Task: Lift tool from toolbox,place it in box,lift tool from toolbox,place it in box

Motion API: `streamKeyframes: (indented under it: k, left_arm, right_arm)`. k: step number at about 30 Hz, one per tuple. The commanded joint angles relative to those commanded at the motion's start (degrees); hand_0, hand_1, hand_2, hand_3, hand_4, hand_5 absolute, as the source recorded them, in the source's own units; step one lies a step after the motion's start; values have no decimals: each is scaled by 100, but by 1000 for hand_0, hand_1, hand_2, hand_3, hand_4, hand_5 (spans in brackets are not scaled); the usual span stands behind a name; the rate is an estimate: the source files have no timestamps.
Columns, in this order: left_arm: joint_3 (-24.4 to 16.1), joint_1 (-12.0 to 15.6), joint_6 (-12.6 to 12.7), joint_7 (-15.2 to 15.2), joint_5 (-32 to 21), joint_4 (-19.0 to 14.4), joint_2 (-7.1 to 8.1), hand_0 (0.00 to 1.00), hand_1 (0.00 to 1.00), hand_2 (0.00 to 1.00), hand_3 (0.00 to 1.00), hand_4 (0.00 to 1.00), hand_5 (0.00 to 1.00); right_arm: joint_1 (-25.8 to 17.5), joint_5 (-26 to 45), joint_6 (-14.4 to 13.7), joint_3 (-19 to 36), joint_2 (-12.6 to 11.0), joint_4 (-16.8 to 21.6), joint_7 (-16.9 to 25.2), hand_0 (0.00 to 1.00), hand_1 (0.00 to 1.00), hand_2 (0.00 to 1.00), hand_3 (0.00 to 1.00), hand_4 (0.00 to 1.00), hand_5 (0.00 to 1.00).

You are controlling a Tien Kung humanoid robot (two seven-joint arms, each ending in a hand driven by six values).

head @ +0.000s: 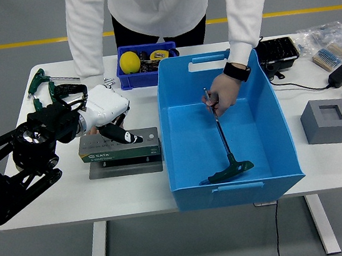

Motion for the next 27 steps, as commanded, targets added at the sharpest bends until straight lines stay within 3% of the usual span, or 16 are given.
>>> streamKeyframes:
  k: [11,27]
  left_arm:
    - [178,-23,-10,-2,138,142,1,845,512,436,370,914,931]
    - [262,-81,-1,-61,138,596,48,849,492,422,359,922,957]
  right_arm:
    - [-21,1,3,-29,-16,0,-11,757,701,735,713,970,835]
    - [-10,-9,12,-27,-17,0,-8,756,698,734,713,970,833]
